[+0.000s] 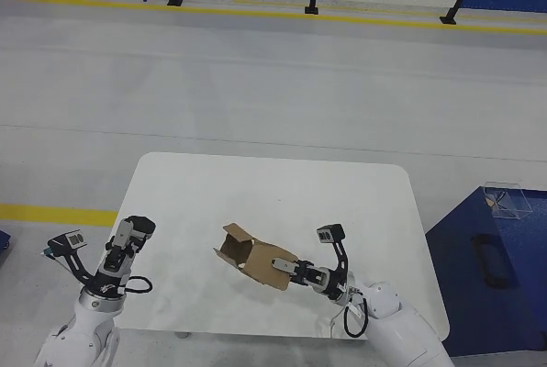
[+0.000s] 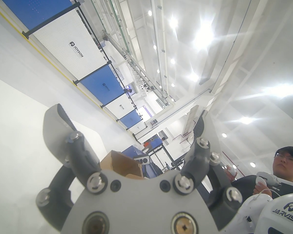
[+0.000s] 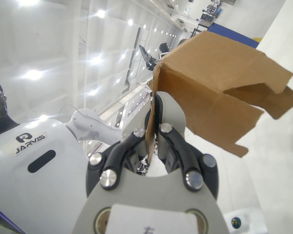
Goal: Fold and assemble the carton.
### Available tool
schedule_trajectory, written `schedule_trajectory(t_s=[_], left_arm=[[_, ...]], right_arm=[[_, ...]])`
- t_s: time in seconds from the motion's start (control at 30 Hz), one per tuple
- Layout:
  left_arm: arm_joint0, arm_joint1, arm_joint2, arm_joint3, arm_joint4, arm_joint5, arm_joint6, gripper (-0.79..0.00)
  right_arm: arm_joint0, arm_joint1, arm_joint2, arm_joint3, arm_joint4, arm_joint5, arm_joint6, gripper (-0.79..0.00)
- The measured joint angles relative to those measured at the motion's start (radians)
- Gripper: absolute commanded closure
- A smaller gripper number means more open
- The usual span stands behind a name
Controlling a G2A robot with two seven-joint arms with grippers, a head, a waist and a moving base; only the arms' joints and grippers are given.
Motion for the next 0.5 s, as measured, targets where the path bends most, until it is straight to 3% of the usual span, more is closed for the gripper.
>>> schedule_trajectory(t_s=[0.1, 0.2, 0.3, 0.5], left_arm=[[-0.010, 0.002, -0.012, -0.015, 0.015, -0.011, -0.015, -0.785], [-0.049, 0.017, -0.064, -0.034, 0.101, -0.066, -0.118, -0.785], [-0.105, 0.032, -0.074, -0.020, 0.080, -0.086, -0.266, -0.785], [-0.255, 0.062, -0.007, 0.044, -0.155, -0.036, -0.669, -0.785]], right_arm=[[-0.005, 0.000, -0.009, -0.044, -0.007, 0.038, 0.018, 0.000], [-0.005, 0.004, -0.007, -0.070, 0.006, 0.059, 0.064, 0.000], [-0.001, 0.008, -0.002, -0.076, 0.022, 0.079, 0.122, 0.000], [-0.010, 0.016, 0.001, -0.097, 0.071, 0.117, 0.240, 0.000]])
